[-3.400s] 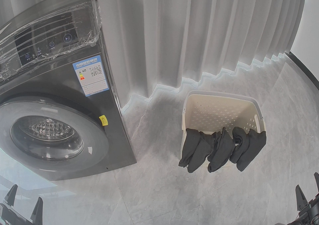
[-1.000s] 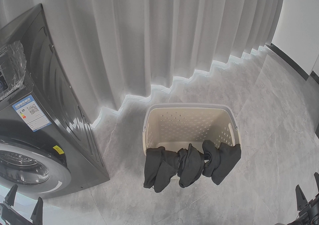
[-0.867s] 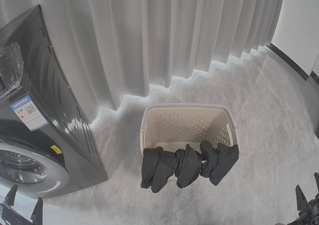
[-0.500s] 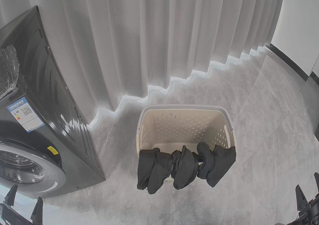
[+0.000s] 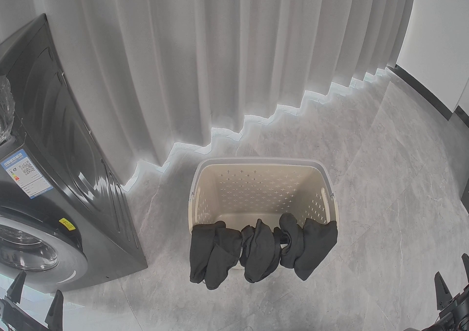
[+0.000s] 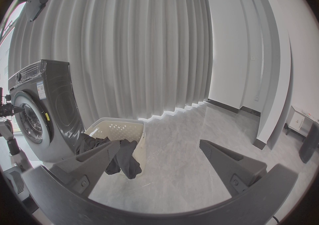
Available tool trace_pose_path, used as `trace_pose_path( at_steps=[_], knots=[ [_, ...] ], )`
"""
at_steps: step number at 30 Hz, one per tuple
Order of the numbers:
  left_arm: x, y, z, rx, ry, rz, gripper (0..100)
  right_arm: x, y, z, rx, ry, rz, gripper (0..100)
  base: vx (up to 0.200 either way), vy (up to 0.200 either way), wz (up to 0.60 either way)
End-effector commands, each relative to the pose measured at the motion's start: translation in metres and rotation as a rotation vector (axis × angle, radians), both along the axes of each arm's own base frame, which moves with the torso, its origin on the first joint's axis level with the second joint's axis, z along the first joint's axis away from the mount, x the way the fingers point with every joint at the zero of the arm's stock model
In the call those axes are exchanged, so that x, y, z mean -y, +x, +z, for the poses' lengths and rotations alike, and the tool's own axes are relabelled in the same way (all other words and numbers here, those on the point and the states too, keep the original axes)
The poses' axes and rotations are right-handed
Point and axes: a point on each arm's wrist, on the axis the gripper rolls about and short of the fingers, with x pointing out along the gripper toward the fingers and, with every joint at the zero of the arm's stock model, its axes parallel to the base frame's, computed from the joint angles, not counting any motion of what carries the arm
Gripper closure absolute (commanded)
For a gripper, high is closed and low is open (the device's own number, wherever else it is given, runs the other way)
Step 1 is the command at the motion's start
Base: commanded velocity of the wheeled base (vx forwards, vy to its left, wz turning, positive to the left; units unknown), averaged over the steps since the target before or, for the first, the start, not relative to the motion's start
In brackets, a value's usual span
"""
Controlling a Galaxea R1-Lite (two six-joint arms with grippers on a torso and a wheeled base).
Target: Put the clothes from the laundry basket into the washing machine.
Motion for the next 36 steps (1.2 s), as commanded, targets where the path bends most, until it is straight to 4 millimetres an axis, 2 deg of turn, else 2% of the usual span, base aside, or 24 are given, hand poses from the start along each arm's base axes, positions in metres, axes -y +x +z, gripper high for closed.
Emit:
trace_pose_path(
  at_steps=[1,4,13,19,31,36],
  knots=[
    [0.0000,0.0003,-0.0047,-0.004,-0.001,0.001,0,0.0000,0.0012,-0.0049,-0.016,0.000,0.003,0,0.200,0.000,0.00],
    [0.0000,0.0002,-0.0048,-0.003,-0.001,0.000,0,0.0000,0.0012,-0.0049,-0.016,0.000,0.003,0,0.200,0.000,0.00],
    [0.0000,0.0002,-0.0048,-0.003,-0.001,0.000,0,0.0000,0.0012,-0.0049,-0.016,0.000,0.003,0,0.000,0.000,0.00],
    [0.0000,0.0002,-0.0048,-0.003,-0.001,0.000,0,0.0000,0.0012,-0.0049,-0.016,0.000,0.003,0,0.200,0.000,0.00],
    [0.0000,0.0003,-0.0047,-0.004,-0.001,0.001,0,0.0000,0.0012,-0.0049,-0.016,0.000,0.001,0,0.000,0.000,0.00],
    [0.0000,0.0002,-0.0048,-0.003,-0.001,0.001,0,0.0000,0.0012,-0.0049,-0.016,0.000,0.001,0,0.000,-0.200,0.00]
  ],
)
